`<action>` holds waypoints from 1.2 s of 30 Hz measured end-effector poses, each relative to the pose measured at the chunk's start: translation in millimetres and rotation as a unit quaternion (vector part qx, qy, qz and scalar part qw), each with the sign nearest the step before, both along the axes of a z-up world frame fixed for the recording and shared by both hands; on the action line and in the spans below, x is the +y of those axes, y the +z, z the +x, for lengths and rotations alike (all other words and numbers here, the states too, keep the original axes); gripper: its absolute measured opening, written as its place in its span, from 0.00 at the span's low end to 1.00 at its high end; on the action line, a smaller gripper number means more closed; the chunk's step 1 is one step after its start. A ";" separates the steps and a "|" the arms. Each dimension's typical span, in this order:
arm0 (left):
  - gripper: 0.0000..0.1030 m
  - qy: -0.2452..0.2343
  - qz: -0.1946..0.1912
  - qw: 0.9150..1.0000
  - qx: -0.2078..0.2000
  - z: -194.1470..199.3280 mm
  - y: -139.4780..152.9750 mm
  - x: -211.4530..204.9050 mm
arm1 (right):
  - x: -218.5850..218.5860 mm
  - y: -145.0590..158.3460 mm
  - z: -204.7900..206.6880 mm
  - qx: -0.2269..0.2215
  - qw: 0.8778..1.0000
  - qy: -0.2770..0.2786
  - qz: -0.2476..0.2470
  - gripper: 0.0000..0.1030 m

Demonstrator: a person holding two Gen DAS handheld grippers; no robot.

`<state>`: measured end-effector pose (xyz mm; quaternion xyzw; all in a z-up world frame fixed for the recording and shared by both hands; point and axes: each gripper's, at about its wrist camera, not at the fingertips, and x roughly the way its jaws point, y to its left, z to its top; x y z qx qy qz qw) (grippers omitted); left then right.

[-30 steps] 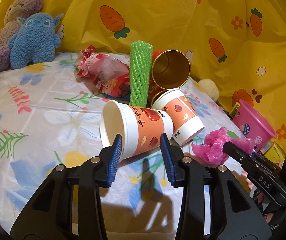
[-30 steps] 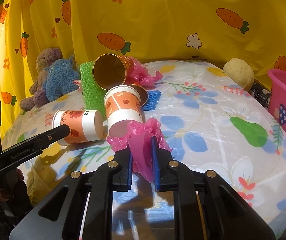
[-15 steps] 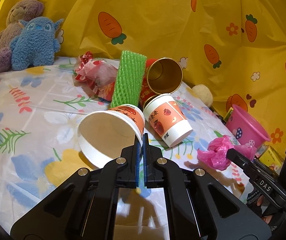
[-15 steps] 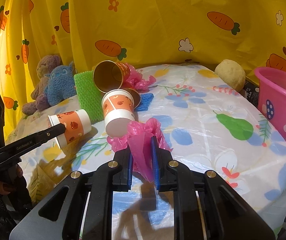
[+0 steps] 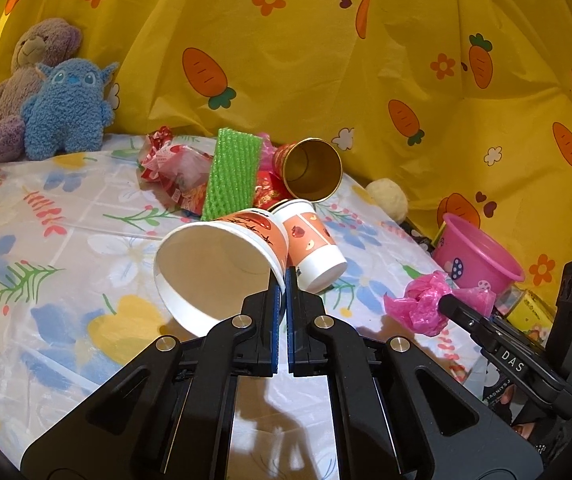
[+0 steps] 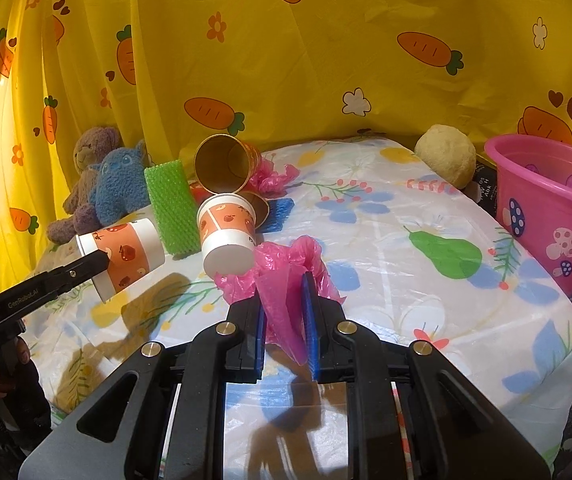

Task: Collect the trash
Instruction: 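Carry the orange cup and pink bag to the pink bucket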

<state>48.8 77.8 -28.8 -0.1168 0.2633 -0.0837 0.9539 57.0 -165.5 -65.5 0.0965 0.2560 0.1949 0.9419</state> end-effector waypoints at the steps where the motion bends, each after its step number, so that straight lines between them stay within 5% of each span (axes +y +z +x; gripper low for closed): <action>1: 0.02 -0.002 0.001 1.000 0.000 0.0 0.5 -2.2 | -1.8 0.0 -0.3 0.000 1.000 -0.002 0.001 0.17; 24: 0.02 -0.050 0.017 0.999 -0.002 9.1 4.0 -47.1 | -41.6 -1.5 1.6 0.004 0.999 -0.046 0.015 0.17; 36: 0.02 -0.112 0.031 0.993 -0.022 22.3 25.4 -101.9 | -71.4 11.3 -2.2 -0.013 0.996 -0.087 0.015 0.17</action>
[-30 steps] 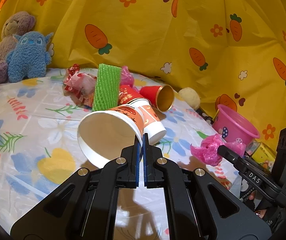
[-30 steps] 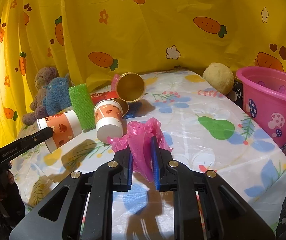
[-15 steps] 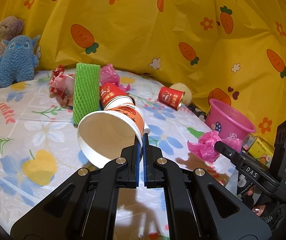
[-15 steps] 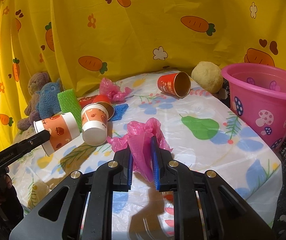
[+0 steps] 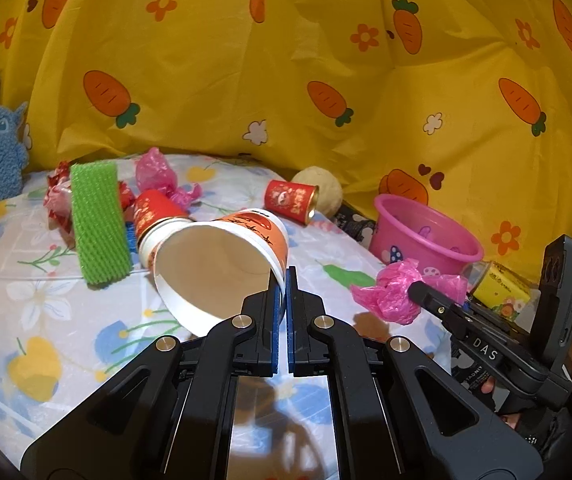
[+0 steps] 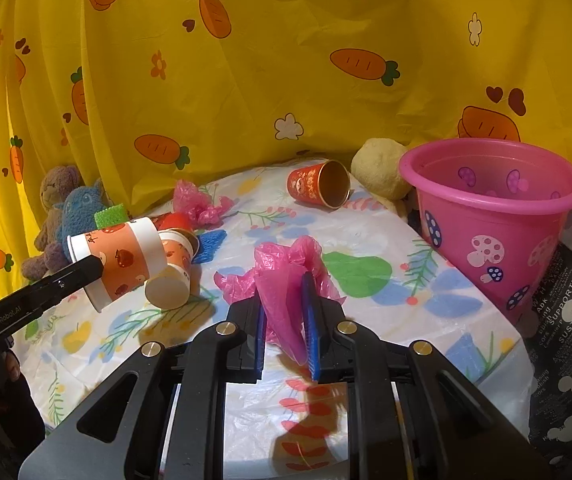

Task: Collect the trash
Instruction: 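Carry the orange cup and pink bag to the pink bucket, then open both tools to drop the cup and bag into the bucket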

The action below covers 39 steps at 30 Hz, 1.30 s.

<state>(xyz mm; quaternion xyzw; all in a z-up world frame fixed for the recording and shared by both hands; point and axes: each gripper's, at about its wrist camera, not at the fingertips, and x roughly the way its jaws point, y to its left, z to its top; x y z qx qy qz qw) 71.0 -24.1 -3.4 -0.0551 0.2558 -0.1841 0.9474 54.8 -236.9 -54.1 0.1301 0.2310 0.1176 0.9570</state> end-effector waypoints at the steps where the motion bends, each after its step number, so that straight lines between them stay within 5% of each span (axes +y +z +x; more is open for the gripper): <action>1: 0.02 -0.008 0.003 1.000 -0.003 2.9 3.2 -7.8 | -5.4 3.2 0.1 -0.004 1.000 -0.007 0.000 0.17; 12: 0.02 -0.137 0.009 0.990 -0.041 44.6 47.9 -134.5 | -89.6 53.4 16.1 -0.061 0.987 -0.145 -0.032 0.17; 19: 0.02 -0.199 0.006 0.980 -0.027 82.8 50.7 -204.5 | -137.2 64.4 39.6 -0.064 0.975 -0.208 -0.041 0.17; 39: 0.02 -0.229 -0.012 0.972 0.051 146.6 10.4 -263.7 | -177.7 50.1 76.9 -0.037 0.970 -0.238 -0.036 0.17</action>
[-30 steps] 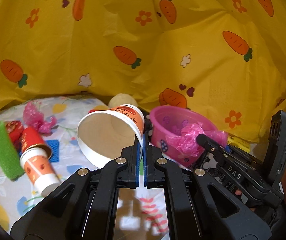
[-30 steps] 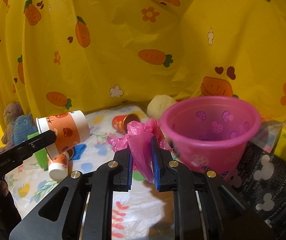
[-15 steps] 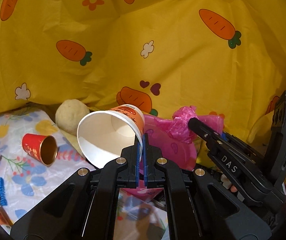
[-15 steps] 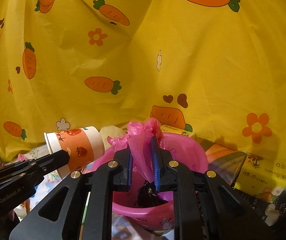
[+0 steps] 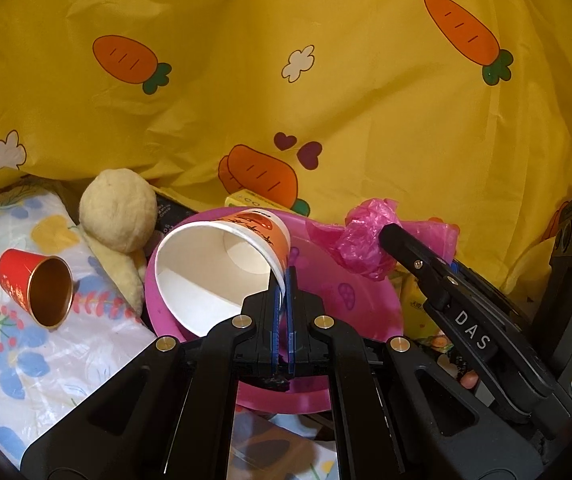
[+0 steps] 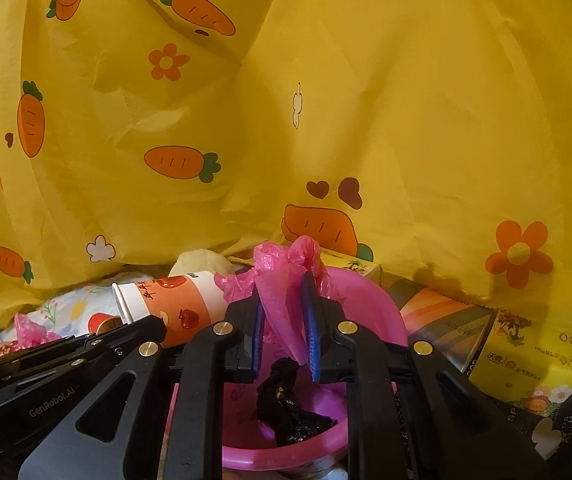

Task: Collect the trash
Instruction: 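Open both tools to drop the cup and bag into the bucket, then move both tools back toward the green foam sleeve and cups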

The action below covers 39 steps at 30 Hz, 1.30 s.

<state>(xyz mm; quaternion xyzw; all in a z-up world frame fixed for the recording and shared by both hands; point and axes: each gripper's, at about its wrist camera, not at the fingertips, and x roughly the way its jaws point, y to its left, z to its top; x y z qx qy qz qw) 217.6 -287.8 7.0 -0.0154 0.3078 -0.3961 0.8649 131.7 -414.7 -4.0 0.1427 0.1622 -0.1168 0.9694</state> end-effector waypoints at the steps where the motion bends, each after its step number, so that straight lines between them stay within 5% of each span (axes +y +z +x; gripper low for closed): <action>1: 0.02 0.000 0.001 1.000 0.000 0.4 -1.4 -0.8 | -1.1 -0.2 0.7 0.000 1.000 -0.001 0.001 0.18; 6: 0.04 -0.006 0.001 1.000 0.016 5.8 -7.8 -3.9 | -4.6 -2.0 4.0 0.002 1.000 -0.001 0.010 0.25; 9: 0.17 0.002 0.007 1.000 0.017 8.2 -11.9 1.0 | -6.6 -2.9 6.7 0.004 1.000 0.003 0.011 0.36; 13: 0.73 0.057 -0.001 0.998 0.005 8.3 -11.3 21.7 | -7.7 -3.2 7.1 0.003 1.000 0.006 0.012 0.51; 19: 0.94 0.128 -0.004 0.991 -0.038 -7.2 1.7 56.2 | -0.4 -2.2 -1.4 -0.005 1.000 0.008 0.007 0.64; 24: 0.94 0.163 0.008 0.985 -0.056 -22.9 5.6 78.6 | 11.9 -0.4 -14.8 -0.012 1.000 0.004 -0.003 0.84; 39: 0.94 0.240 0.024 0.967 -0.080 -78.2 7.8 150.8 | 52.3 -1.5 -56.0 -0.028 0.999 0.029 0.003 0.91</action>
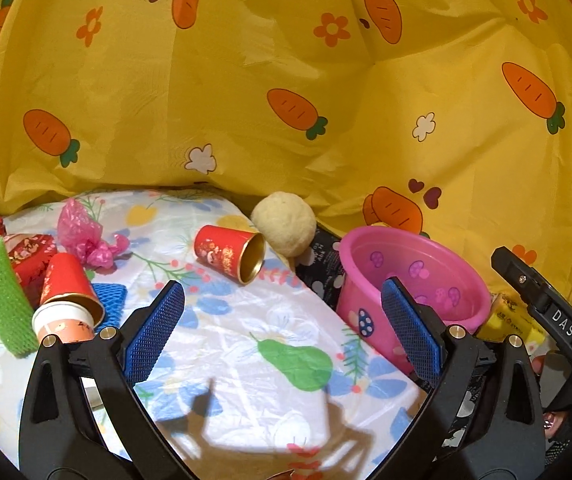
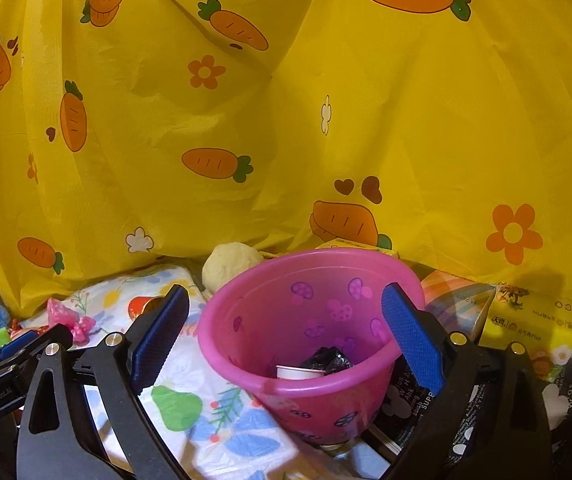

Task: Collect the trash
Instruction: 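Move both tools back toward the green foam sleeve and cups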

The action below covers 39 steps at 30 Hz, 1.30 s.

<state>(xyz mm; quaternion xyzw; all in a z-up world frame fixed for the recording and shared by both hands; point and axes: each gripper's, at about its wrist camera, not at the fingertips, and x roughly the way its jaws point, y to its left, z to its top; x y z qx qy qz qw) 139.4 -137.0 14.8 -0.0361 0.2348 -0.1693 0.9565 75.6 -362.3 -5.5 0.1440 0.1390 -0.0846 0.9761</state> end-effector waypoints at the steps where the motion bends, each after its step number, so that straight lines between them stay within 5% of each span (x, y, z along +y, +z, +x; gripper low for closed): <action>1: 0.94 0.002 0.000 1.000 0.001 -2.2 -0.4 4.1 | 3.5 -0.2 -2.7 0.000 1.000 0.000 0.001 0.91; 9: 0.94 0.023 -0.006 1.000 0.009 -22.9 -7.1 38.9 | 39.9 -1.1 -17.9 0.003 1.000 0.022 -0.005 0.91; 24: 0.94 0.184 0.016 0.983 0.006 -59.5 -25.3 165.3 | 141.0 -4.6 -12.2 0.014 0.989 0.143 -0.019 0.91; 39: 0.94 0.282 0.018 0.959 0.006 -76.9 -25.0 257.2 | 272.0 -40.2 30.7 0.090 0.954 0.279 -0.064 0.91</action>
